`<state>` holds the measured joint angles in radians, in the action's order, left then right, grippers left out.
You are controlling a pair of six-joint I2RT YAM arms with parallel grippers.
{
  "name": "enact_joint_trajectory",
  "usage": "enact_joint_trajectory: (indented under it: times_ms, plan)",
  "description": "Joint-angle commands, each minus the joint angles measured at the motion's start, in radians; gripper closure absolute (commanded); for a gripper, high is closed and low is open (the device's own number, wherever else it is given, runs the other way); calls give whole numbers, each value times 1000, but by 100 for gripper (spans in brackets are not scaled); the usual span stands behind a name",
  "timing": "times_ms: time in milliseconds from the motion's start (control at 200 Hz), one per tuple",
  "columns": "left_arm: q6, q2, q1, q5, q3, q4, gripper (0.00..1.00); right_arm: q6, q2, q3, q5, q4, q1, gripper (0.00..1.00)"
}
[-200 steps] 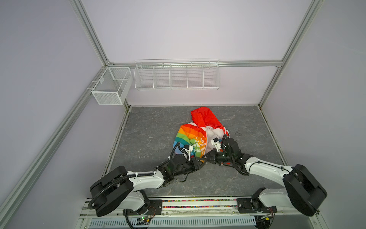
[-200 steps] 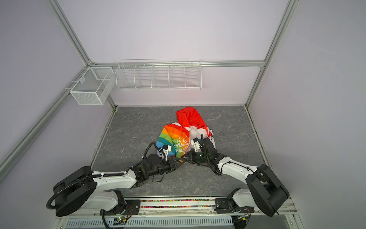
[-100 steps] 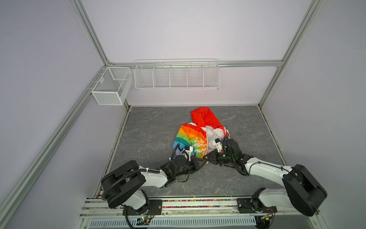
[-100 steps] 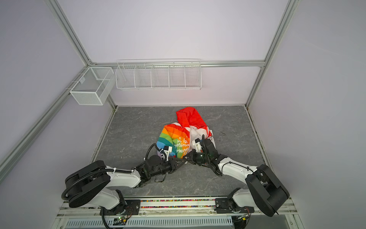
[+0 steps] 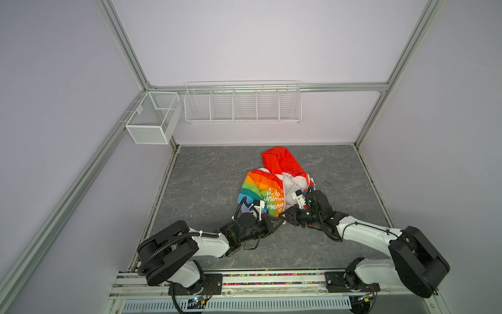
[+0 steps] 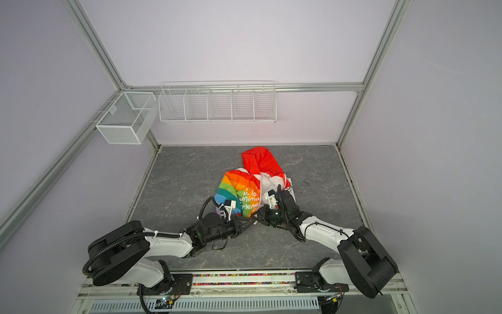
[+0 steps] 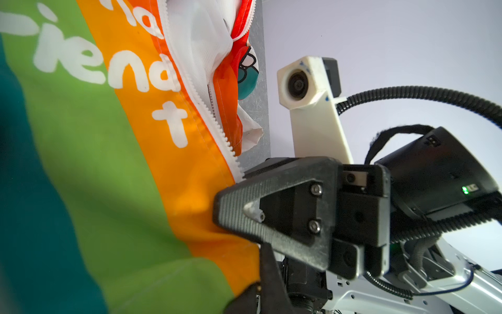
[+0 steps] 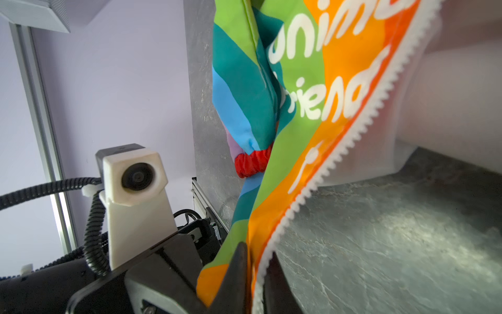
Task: Zip up the jacket
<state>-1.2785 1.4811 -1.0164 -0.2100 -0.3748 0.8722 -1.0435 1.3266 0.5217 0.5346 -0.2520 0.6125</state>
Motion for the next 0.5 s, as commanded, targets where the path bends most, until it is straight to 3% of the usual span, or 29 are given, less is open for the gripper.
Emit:
enact_joint_trajectory:
  times_ms: [0, 235, 375, 420, 500]
  plan:
    - [11, -2, -16, -16, -8, -7, 100, -10, 5, 19, 38, -46, 6, 79]
    - [13, -6, -23, -16, -9, -4, 100, -15, 26, 32, 40, -57, 5, 77]
    - [16, -13, -23, -15, -12, -8, 100, -21, 42, 35, 56, -85, 4, 93]
    - [17, -16, -22, -16, -15, -11, 100, -20, 43, 34, 57, -86, 5, 94]
    - [17, -23, -22, -11, -13, -23, 86, -18, 41, 31, 59, -86, 5, 94]
